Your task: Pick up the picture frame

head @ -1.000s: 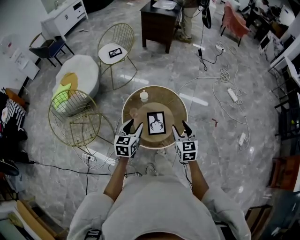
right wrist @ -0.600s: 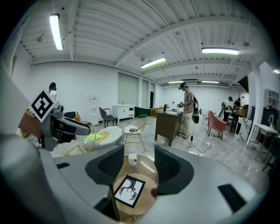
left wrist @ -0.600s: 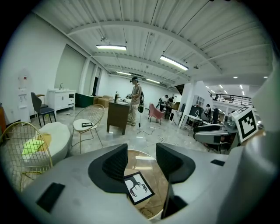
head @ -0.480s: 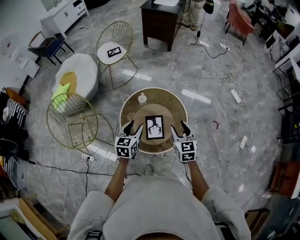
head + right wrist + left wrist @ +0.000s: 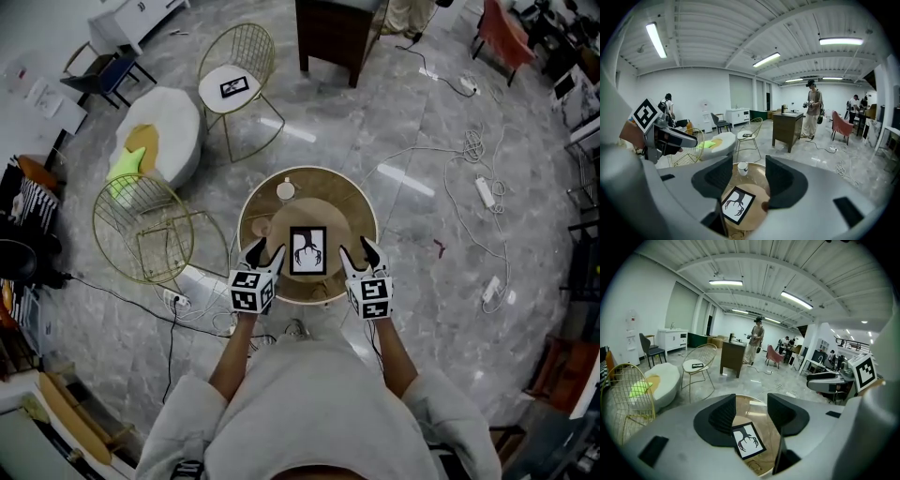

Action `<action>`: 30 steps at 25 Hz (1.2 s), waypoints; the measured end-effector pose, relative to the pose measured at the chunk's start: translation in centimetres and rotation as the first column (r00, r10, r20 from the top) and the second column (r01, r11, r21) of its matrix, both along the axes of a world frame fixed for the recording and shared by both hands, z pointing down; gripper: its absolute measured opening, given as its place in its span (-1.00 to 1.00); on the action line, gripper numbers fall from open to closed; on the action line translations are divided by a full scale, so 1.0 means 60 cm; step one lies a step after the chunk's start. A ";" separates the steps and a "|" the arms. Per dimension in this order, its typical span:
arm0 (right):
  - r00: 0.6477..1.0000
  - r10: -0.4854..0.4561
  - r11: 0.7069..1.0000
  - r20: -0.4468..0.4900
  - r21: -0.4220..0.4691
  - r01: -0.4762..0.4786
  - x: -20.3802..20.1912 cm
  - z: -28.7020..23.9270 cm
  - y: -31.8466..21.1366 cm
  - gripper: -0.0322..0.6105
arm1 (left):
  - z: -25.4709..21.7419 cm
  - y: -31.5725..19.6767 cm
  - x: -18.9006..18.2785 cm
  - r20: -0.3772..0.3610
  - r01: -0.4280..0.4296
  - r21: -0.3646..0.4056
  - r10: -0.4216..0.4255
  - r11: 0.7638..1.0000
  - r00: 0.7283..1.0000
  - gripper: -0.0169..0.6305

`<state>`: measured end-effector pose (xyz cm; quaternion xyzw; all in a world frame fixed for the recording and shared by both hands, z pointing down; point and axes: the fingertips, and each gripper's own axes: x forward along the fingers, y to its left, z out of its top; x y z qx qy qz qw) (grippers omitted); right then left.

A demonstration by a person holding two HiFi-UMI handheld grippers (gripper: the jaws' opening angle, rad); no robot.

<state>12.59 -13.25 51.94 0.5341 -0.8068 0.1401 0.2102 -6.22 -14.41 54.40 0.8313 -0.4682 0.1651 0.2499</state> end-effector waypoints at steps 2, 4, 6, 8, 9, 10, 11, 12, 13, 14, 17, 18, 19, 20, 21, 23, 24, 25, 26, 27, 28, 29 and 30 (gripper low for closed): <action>1.000 -0.013 1.000 0.007 -0.016 0.013 0.000 0.010 -0.004 -0.21 | 0.007 -0.001 0.004 0.004 0.011 -0.013 -0.011 1.000 1.000 -0.35; 1.000 -0.022 0.999 0.016 -0.031 0.022 0.000 0.019 -0.008 -0.21 | 0.015 -0.003 0.010 0.009 0.016 -0.027 -0.016 1.000 1.000 -0.35; 0.999 -0.031 0.999 0.024 -0.042 0.032 -0.002 0.025 -0.011 -0.21 | 0.023 -0.005 0.013 0.016 0.018 -0.041 -0.017 0.999 1.000 -0.35; 0.999 -0.043 0.998 0.028 -0.052 0.044 -0.004 0.031 -0.013 -0.21 | 0.032 -0.006 0.016 0.020 0.021 -0.054 -0.020 0.998 1.000 -0.35; 0.998 -0.048 0.997 0.028 -0.057 0.050 -0.005 0.035 -0.015 -0.21 | 0.037 -0.006 0.017 0.022 0.022 -0.061 -0.020 0.998 1.000 -0.35; 0.998 -0.052 0.997 0.028 -0.061 0.054 -0.005 0.038 -0.017 -0.21 | 0.042 -0.005 0.019 0.024 0.022 -0.069 -0.020 0.997 1.000 -0.35; 0.998 -0.055 0.996 0.029 -0.065 0.057 -0.005 0.042 -0.017 -0.21 | 0.048 -0.004 0.020 0.026 0.021 -0.076 -0.019 0.997 0.999 -0.35; 0.998 -0.056 0.996 0.030 -0.070 0.058 -0.005 0.046 -0.017 -0.21 | 0.054 -0.002 0.021 0.028 0.020 -0.084 -0.017 0.996 0.999 -0.35; 0.998 -0.056 0.996 0.031 -0.075 0.058 -0.004 0.050 -0.017 -0.21 | 0.059 0.001 0.022 0.029 0.019 -0.091 -0.016 0.996 0.999 -0.35; 0.998 -0.055 0.995 0.032 -0.080 0.057 -0.004 0.054 -0.016 -0.22 | 0.064 0.002 0.023 0.029 0.017 -0.097 -0.014 0.995 0.999 -0.35; 0.998 -0.056 0.994 0.031 -0.094 0.059 -0.005 0.064 -0.016 -0.22 | 0.072 0.003 0.024 0.028 0.013 -0.108 -0.010 0.994 1.000 -0.35; 0.998 -0.057 0.993 0.031 -0.099 0.060 -0.006 0.067 -0.015 -0.22 | 0.074 0.002 0.024 0.027 0.011 -0.110 -0.008 0.994 1.000 -0.35; 0.998 -0.057 0.993 0.031 -0.104 0.060 -0.007 0.072 -0.014 -0.22 | 0.077 0.001 0.024 0.027 0.009 -0.110 -0.006 0.994 1.000 -0.35; 0.998 -0.057 0.992 0.029 -0.110 0.060 -0.008 0.076 -0.013 -0.22 | 0.080 0.000 0.023 0.026 0.007 -0.112 -0.004 0.994 1.000 -0.35; 0.998 -0.056 0.991 0.028 -0.116 0.059 -0.010 0.080 -0.012 -0.22 | 0.083 -0.002 0.022 0.024 0.005 -0.113 -0.002 0.994 1.000 -0.35; 0.998 -0.054 0.990 0.025 -0.128 0.056 -0.015 0.087 -0.011 -0.22 | 0.089 -0.005 0.019 0.023 0.000 -0.120 0.003 0.993 1.000 -0.35; 0.998 -0.051 0.989 0.024 -0.134 0.054 -0.017 0.090 -0.011 -0.22 | 0.092 -0.007 0.017 0.021 -0.003 -0.124 0.005 0.992 1.000 -0.35; 0.999 -0.046 0.989 0.023 -0.141 0.049 -0.019 0.093 -0.011 -0.22 | 0.095 -0.010 0.015 0.018 -0.006 -0.128 0.008 0.992 1.000 -0.35; 0.999 -0.040 0.988 0.023 -0.146 0.043 -0.022 0.096 -0.011 -0.22 | 0.098 -0.013 0.013 0.014 -0.009 -0.132 0.011 0.991 1.000 -0.35; 0.999 -0.033 0.988 0.023 -0.151 0.037 -0.025 0.099 -0.012 -0.22 | 0.102 -0.016 0.011 0.011 -0.013 -0.134 0.014 0.991 1.000 -0.35; 0.999 -0.027 0.988 0.023 -0.154 0.031 -0.028 0.102 -0.012 -0.22 | 0.106 -0.019 0.009 0.007 -0.016 -0.136 0.017 0.991 1.000 -0.35; 0.999 -0.024 0.987 0.021 -0.157 0.027 -0.030 0.105 -0.013 -0.22 | 0.110 -0.022 0.008 0.003 -0.020 -0.136 0.020 0.990 1.000 -0.35; 1.000 -0.021 0.987 0.019 -0.159 0.024 -0.032 0.110 -0.013 -0.22 | 0.113 -0.025 0.008 0.000 -0.024 -0.137 0.024 0.990 1.000 -0.35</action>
